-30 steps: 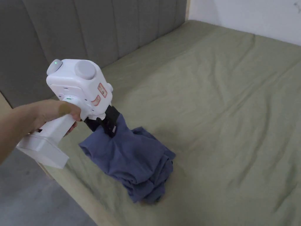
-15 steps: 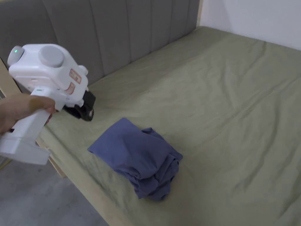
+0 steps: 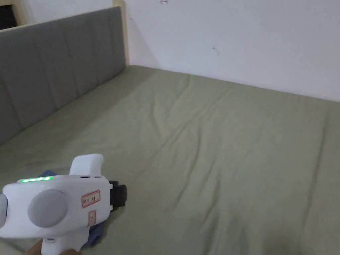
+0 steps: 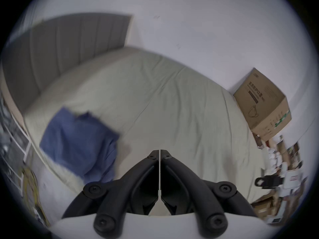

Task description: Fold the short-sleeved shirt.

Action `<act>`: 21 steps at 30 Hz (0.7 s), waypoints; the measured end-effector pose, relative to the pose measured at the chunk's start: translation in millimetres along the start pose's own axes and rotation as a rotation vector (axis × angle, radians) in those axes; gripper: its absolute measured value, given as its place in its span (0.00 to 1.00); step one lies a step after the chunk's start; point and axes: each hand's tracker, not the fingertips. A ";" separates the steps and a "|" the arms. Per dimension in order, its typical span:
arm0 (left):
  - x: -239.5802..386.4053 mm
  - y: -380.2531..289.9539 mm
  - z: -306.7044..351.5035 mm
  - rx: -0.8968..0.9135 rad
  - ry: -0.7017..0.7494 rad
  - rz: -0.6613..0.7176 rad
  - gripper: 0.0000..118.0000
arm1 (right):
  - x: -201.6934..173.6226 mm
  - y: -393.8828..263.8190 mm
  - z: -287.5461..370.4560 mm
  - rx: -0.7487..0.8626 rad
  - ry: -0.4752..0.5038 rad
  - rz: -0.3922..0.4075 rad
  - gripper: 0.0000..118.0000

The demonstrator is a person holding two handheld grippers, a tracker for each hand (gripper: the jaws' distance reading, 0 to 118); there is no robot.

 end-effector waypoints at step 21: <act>214.8 15.4 62.0 0.533 -0.146 -0.300 0.09 | -22.0 30.0 135.5 0.951 -0.303 0.393 0.00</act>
